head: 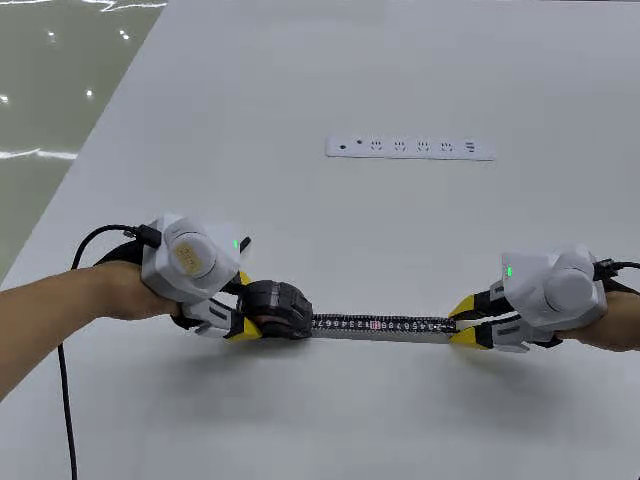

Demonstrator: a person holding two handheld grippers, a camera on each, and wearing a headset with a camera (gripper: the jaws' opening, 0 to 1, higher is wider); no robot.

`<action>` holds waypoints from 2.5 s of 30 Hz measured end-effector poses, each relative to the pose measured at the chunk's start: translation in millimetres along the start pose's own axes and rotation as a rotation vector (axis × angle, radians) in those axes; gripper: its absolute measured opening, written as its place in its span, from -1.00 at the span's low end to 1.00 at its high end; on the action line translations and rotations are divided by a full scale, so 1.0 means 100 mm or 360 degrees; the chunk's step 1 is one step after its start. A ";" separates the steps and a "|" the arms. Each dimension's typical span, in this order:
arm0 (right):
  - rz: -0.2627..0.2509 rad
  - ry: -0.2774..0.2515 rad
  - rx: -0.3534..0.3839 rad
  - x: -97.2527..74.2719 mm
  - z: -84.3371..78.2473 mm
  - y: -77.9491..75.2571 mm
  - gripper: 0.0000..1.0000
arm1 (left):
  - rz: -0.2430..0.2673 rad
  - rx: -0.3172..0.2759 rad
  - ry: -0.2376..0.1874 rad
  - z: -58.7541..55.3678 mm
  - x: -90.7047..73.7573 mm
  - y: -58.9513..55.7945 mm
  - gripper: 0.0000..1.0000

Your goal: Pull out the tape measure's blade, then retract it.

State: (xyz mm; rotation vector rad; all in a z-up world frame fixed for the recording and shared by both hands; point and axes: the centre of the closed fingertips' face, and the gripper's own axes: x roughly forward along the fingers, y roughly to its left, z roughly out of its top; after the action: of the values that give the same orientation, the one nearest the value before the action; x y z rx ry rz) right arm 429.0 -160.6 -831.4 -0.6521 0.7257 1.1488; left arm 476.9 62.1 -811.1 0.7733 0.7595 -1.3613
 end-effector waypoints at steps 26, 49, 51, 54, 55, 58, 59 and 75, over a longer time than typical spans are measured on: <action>-0.0011 0.0034 0.0002 -0.13 -0.12 -0.01 -0.75 | 0.0003 -0.0003 0.0004 -0.01 0.02 0.00 -0.42; -0.0029 0.0068 0.0014 -0.23 -0.26 -0.03 -0.75 | 0.0003 -0.0003 0.0013 -0.01 0.02 0.01 -0.42; -0.0030 0.0073 0.0013 -0.24 -0.27 -0.03 -0.75 | 0.0003 -0.0003 0.0013 -0.01 0.02 0.01 -0.42; -0.0032 0.0076 0.0017 -0.25 -0.29 -0.03 -0.75 | 0.0004 -0.0004 0.0013 -0.01 0.02 0.01 -0.42; -0.0032 0.0077 0.0018 -0.26 -0.30 -0.03 -0.75 | 0.0004 -0.0002 0.0014 -0.01 0.02 0.01 -0.42; -0.0034 0.0083 0.0020 -0.27 -0.31 -0.03 -0.75 | 0.0005 -0.0002 0.0015 -0.01 0.02 0.01 -0.42; -0.0036 0.0085 0.0020 -0.28 -0.32 -0.03 -0.75 | 0.0005 -0.0002 0.0016 -0.01 0.02 0.01 -0.42; -0.0043 0.0102 0.0031 -0.30 -0.39 -0.04 -0.74 | 0.0008 -0.0004 0.0017 -0.01 0.02 0.00 -0.42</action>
State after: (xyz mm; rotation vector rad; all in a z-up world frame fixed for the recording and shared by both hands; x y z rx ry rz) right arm 418.9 -209.1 -831.4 -0.6829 0.7797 1.0987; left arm 477.2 62.0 -813.4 0.7805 0.7674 -1.3523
